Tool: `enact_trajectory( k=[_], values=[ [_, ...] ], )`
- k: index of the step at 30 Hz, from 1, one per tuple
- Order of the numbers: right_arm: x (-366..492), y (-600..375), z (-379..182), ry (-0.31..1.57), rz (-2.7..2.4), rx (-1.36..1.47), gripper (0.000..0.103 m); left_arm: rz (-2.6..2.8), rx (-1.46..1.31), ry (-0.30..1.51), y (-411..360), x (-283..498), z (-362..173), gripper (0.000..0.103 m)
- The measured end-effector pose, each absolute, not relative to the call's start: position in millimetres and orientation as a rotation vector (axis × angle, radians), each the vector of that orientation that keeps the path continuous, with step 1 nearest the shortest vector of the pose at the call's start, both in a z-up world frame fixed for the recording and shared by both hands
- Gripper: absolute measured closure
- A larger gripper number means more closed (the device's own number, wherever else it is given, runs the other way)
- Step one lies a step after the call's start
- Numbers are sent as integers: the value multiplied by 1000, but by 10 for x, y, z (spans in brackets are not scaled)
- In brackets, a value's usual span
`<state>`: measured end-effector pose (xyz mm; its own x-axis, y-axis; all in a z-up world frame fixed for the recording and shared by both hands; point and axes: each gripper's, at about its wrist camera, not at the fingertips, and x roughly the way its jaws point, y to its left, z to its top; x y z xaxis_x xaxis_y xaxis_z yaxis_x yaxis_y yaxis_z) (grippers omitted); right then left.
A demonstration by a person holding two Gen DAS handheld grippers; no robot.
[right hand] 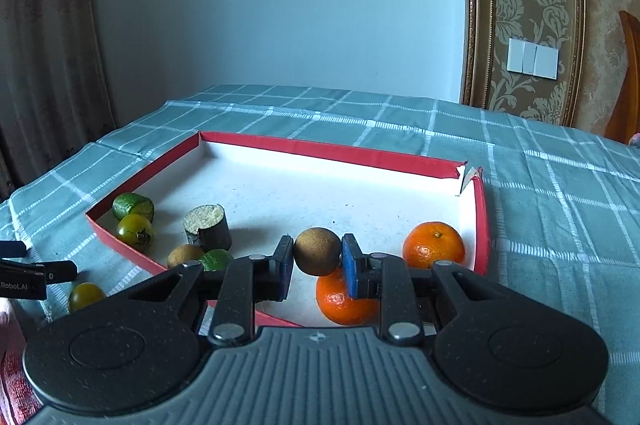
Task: Organize fruits
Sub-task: 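Carry the longan into the red tray and open the right gripper, then withdraw the right gripper from the tray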
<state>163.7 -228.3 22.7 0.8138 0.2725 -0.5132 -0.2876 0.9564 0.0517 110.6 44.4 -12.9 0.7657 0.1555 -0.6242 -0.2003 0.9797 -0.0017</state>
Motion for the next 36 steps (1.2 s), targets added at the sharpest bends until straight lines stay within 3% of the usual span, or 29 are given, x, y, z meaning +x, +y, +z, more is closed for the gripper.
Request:
enact_trajectory(
  k=[10, 14, 21, 24, 36],
  values=[
    [1500, -2577, 313, 533, 272, 110, 71, 193, -69, 672, 445, 1106, -130, 0],
    [1415, -2684, 376, 489, 193, 108, 47, 193, -69, 672, 446, 1106, -130, 0],
    [1077, -2842, 427, 454, 153, 139, 45, 193, -70, 671, 449, 1103, -131, 0],
    [857, -2859, 320, 470, 163, 151, 35, 191, -77, 663, 452, 1094, -125, 0],
    [706, -2834, -90, 599, 134, 205, 33, 148, -3, 497, 214, 800, 66, 0]
  ],
)
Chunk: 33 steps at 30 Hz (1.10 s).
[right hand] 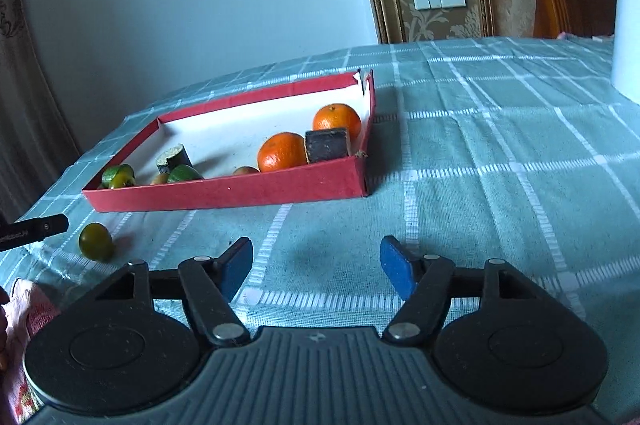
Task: Organize fruits
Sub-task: 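Withdraw the right gripper from the tray, then move the left gripper to the green tomato and close on it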
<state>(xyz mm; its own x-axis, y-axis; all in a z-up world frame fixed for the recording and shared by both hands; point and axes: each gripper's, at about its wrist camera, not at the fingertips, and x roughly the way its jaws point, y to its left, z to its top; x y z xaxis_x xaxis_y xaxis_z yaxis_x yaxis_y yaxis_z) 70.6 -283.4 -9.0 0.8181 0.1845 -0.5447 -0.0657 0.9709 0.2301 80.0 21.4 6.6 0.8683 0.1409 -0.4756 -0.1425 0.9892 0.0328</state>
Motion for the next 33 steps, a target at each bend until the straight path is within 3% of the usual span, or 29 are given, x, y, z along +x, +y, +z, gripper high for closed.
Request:
enact_trajectory(
  k=[20, 24, 33],
  values=[
    [696, -2857, -94, 595, 128, 227, 33, -5, 97, 541, -680, 836, 50, 0],
    [693, -2873, -94, 594, 131, 234, 33, -8, 106, 583, -702, 898, -45, 12],
    [693, -2849, -95, 597, 128, 219, 32, -10, 70, 632, -643, 964, -117, 20]
  ],
)
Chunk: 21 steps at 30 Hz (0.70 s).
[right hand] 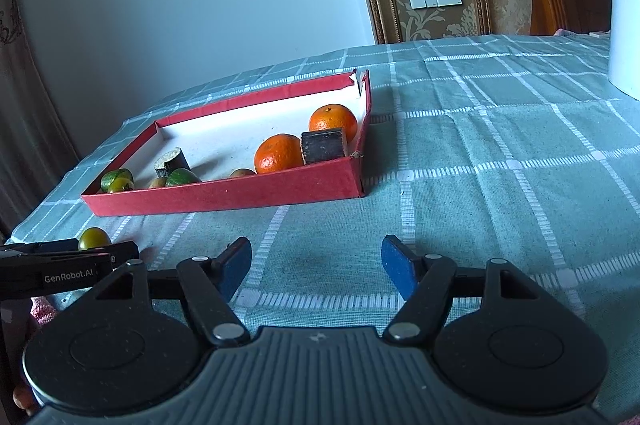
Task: Organize fruits
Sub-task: 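Move the left gripper to the green tomato and close on it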
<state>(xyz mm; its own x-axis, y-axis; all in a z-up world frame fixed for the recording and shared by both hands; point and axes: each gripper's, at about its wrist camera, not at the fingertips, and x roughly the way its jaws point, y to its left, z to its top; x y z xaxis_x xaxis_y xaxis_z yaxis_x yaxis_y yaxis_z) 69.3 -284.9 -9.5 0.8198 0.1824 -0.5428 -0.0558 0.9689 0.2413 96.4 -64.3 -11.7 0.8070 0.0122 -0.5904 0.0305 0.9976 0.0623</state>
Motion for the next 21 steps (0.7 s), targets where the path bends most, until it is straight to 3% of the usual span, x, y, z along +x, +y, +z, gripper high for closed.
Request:
enact_trajectory(
  k=[5, 14, 21],
  values=[
    [703, -2802, -91, 605, 118, 188, 32, -28, 93, 615, -690, 926, -108, 29],
    [738, -2603, -92, 637, 71, 47, 31, -37, 89, 613, -694, 924, -107, 31],
    [739, -2557, -100, 645, 63, 10, 30, -63, 101, 601, -720, 896, -104, 42]
  ],
)
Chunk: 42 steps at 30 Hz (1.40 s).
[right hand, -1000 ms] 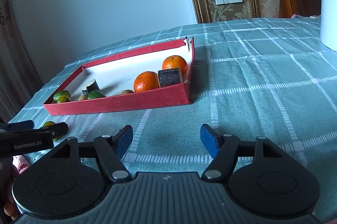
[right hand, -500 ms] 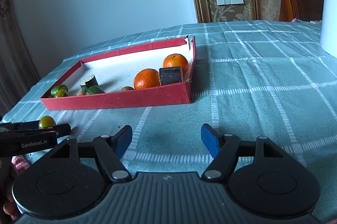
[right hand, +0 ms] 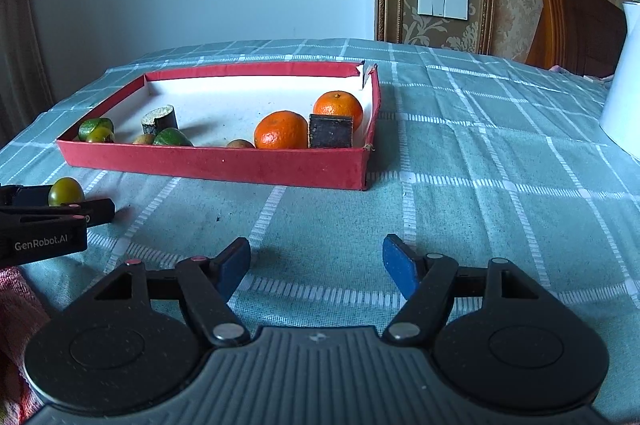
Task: Organize fruits
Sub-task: 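Move the left gripper to the green tomato and close on it, then carry the green tomato into the red tray and open the left gripper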
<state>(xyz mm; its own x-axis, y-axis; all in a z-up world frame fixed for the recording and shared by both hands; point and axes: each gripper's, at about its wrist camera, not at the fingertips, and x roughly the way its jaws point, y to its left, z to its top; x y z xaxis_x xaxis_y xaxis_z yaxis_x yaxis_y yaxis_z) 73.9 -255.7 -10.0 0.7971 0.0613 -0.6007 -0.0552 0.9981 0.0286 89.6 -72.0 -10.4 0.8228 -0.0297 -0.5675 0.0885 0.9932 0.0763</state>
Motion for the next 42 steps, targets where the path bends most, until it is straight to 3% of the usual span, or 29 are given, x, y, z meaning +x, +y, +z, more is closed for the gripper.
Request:
enact_trajectory(
  k=[2, 5, 13, 28, 38, 41, 42],
  values=[
    [745, -2539, -100, 649, 62, -2, 29, -57, 99, 600, -715, 898, -102, 48],
    [777, -2550, -108, 669, 31, 2, 12, -53, 86, 600, -689, 899, -99, 54],
    [781, -2547, -112, 673, 32, 0, 11, -40, 96, 591, -656, 893, -91, 70],
    [796, -2541, -113, 679, 43, 0, 8, -52, 114, 438, -603, 1065, 560, 70],
    [806, -2551, -115, 679, 54, 7, 6, -41, 116, 495, -662, 1716, 478, 70],
    [813, -2552, -114, 681, 58, 7, 5, -28, 123, 507, -690, 1770, 396, 66],
    [813, -2553, -116, 681, 60, 7, 4, -19, 131, 506, -708, 1773, 374, 57]
  ],
)
